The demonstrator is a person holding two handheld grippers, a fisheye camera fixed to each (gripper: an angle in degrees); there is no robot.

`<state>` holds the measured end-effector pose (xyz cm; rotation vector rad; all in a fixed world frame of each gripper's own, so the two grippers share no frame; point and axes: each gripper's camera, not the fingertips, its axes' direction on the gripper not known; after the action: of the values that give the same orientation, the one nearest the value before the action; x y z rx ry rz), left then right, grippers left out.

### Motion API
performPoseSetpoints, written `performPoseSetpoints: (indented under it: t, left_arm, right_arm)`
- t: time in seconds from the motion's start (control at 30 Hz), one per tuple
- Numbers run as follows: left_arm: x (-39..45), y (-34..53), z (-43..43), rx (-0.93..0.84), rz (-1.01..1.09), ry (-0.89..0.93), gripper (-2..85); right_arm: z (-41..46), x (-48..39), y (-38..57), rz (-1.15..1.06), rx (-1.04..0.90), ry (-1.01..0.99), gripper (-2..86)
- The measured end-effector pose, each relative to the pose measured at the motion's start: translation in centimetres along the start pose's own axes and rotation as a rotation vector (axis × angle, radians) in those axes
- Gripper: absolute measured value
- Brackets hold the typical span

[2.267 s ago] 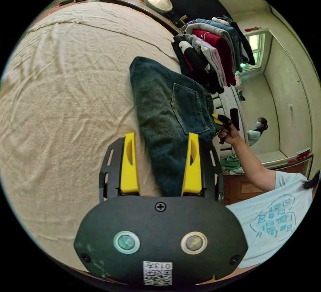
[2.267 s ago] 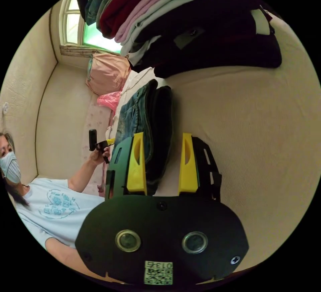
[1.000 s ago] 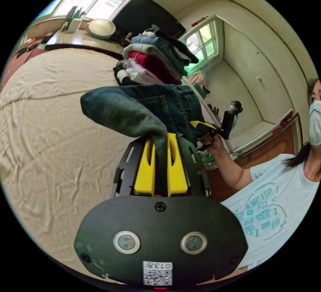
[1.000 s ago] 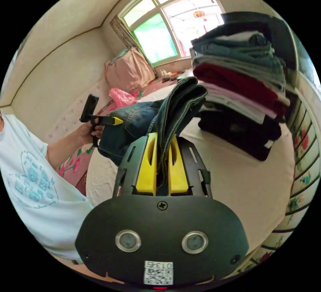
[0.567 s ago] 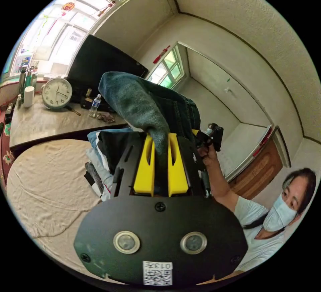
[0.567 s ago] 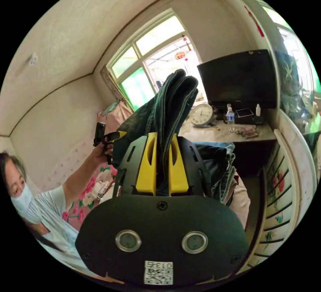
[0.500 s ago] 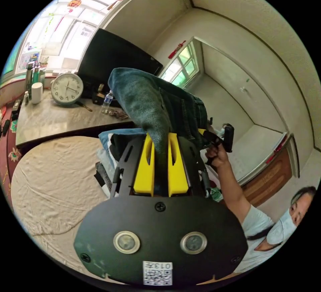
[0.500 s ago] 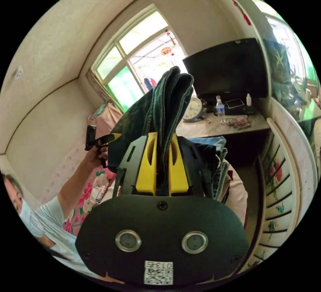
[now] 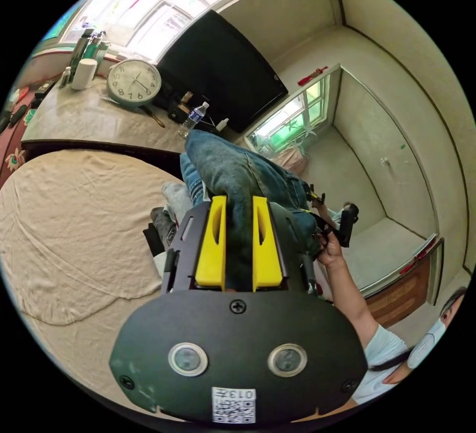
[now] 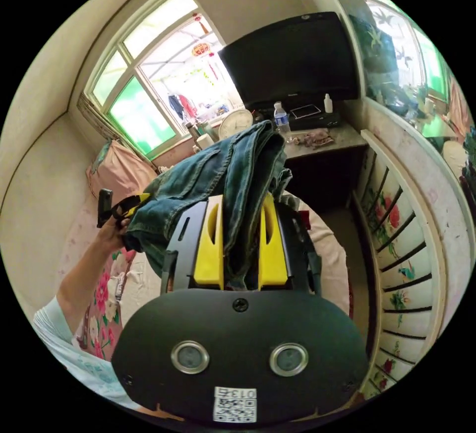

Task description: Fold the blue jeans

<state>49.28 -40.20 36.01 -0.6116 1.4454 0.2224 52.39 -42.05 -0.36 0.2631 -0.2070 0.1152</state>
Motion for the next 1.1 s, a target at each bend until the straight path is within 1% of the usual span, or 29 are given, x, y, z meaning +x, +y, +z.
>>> performPoseSetpoints:
  t: [0.13,0.2,0.23,0.3,0.37,0.43,0.53,0.63,0.7,0.73,0.77,0.8,0.87,0.9,0.93,1.0,1.07,1.1]
  left_arm:
    - [1.4,1.3,-2.2,0.094,0.016,0.005,9.8]
    - [2.7,2.2,-3.7,0.144,0.068,-0.057,8.7]
    - [3.7,3.0,-4.5,0.149,0.119,-0.123,7.6]
    - [5.2,4.7,-5.5,0.132,0.201,-0.244,6.7]
    - [6.6,7.7,-6.1,0.068,0.293,-0.403,5.4]
    - [7.1,10.7,-6.4,0.020,0.349,-0.463,3.6]
    - [7.6,16.5,-7.5,-0.019,0.375,-0.451,0.9]
    - [8.3,23.1,-9.0,-0.035,0.408,-0.509,0.1]
    - [8.2,26.5,-9.8,-0.069,0.383,-0.537,-0.1]
    - [7.7,28.2,-10.4,-0.104,0.331,-0.515,-0.1]
    - [7.2,29.6,-11.1,-0.124,0.285,-0.464,-0.2]
    - [7.1,30.3,-11.5,-0.121,0.267,-0.442,-0.2]
    - [7.1,32.4,-13.0,-0.121,0.239,-0.421,-0.2]
    - [7.1,32.8,-13.3,-0.125,0.235,-0.432,-0.2]
    - [7.2,33.4,-13.7,-0.134,0.234,-0.455,-0.2]
    - [7.1,33.9,-14.1,-0.154,0.241,-0.483,-0.2]
    - [6.8,34.2,-14.3,-0.177,0.257,-0.517,-0.2]
    - [6.7,34.1,-14.3,-0.183,0.257,-0.526,-0.1]
  right_arm:
    - [-2.3,-0.4,1.2,0.033,0.109,-0.021,12.4]
    - [-4.8,-1.8,2.9,0.025,0.247,0.004,11.4]
    - [-5.5,-2.3,3.4,0.015,0.283,0.018,11.0]
    - [-7.6,-5.4,5.9,-0.098,0.378,0.090,8.9]
    - [-8.2,-8.2,8.1,-0.203,0.385,0.163,8.1]
    - [-8.5,-11.0,10.7,-0.295,0.395,0.201,7.2]
    - [-9.0,-15.1,15.2,-0.398,0.428,0.248,4.3]
    - [-9.0,-19.5,20.1,-0.481,0.503,0.323,2.6]
    - [-7.5,-22.4,21.3,-0.503,0.561,0.458,1.2]
    - [-6.9,-23.2,20.8,-0.508,0.563,0.518,1.1]
    - [-5.7,-25.2,19.0,-0.531,0.548,0.645,1.0]
    - [-4.9,-27.5,16.7,-0.583,0.545,0.690,1.2]
    - [-3.3,-30.7,12.5,-0.674,0.499,0.659,1.9]
    - [-1.8,-32.3,9.3,-0.692,0.431,0.639,3.7]
    - [-0.9,-32.8,7.8,-0.706,0.402,0.621,5.1]
    - [3.1,-33.9,2.3,-0.750,0.249,0.566,7.9]
    - [5.8,-34.2,-0.8,-0.778,0.175,0.552,6.8]
    - [7.5,-34.2,-2.5,-0.775,0.166,0.596,3.9]
